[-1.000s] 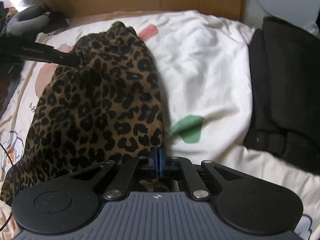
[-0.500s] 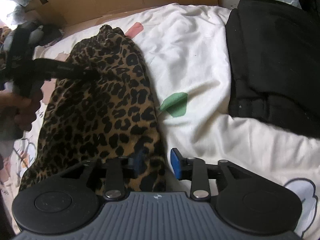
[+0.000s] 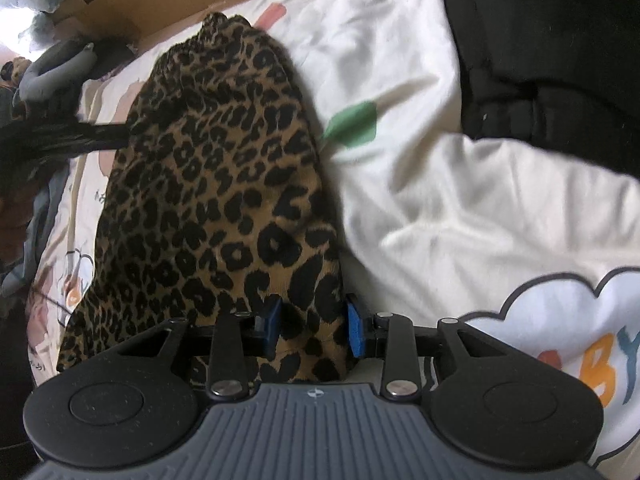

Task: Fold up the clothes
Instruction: 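Pinch the folded garment edge with the left tool and fold it over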

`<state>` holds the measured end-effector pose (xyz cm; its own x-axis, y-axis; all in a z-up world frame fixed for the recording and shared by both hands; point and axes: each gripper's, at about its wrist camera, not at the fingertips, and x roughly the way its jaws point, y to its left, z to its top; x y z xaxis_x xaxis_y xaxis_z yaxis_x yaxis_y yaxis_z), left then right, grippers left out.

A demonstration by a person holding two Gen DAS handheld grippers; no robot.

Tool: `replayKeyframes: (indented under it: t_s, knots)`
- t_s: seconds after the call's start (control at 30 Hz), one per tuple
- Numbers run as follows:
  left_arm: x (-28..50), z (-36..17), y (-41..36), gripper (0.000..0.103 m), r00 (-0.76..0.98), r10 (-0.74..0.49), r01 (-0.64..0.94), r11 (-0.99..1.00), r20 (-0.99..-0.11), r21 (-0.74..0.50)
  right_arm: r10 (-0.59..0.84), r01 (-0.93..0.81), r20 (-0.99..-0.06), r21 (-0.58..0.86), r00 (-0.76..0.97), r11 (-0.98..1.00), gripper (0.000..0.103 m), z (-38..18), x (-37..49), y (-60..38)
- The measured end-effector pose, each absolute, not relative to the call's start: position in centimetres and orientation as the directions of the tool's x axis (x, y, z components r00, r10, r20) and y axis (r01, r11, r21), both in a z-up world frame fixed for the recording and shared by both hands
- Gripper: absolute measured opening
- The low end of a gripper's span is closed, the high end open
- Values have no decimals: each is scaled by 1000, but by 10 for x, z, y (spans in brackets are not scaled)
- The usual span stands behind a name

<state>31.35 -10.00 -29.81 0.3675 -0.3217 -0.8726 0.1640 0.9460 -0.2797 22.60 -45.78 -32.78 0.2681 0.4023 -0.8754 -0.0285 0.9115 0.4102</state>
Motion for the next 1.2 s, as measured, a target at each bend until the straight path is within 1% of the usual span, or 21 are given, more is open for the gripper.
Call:
replayKeyframes:
  t_s: [0.07,0.1,0.13,0.17,0.33,0.57,0.73,0.87,0.97,1.1,1.2]
  knots:
    - [298,-291,-81,41,372,-321,132,947,-871,-292,404,-22,-874,414,271,910,27,-329,225,-458]
    - [289,-286,-71,42,384,-315,110,949,-868,-296,399,-19,-876,410,269,912,23,-328,225,-458]
    - [279,-283,-60,44,399,-303,84,952,-865,-295,397,-16,-881,407,259,913,15,-328,225,-459]
    - [272,-280,-51,47,410,-290,58,955,-865,-292,400,-10,-881,411,253,912,8,-327,226,-460]
    - [234,-276,-11,47,409,-282,-70,938,-868,-338,409,5,-878,423,247,906,6,-319,226,-465]
    - [190,-264,24,46,410,-265,-168,919,-873,-358,394,-2,-883,407,256,913,6,-314,226,-466]
    - [162,-269,28,46,399,-269,-226,898,-877,-378,379,10,-891,394,251,919,6,-316,229,-463]
    - [142,-286,25,41,358,-315,-280,861,-879,-424,382,21,-885,401,266,916,6,-314,231,-465]
    - [130,-303,24,41,313,-368,-320,827,-876,-462,384,17,-882,404,273,915,6,-310,231,-466]
    - [122,-324,25,41,275,-408,-368,792,-871,-487,381,25,-882,403,276,915,6,-310,231,-466]
    - [118,-338,27,41,266,-461,-398,748,-847,-531,376,34,-885,400,273,916,6,-313,231,-466]
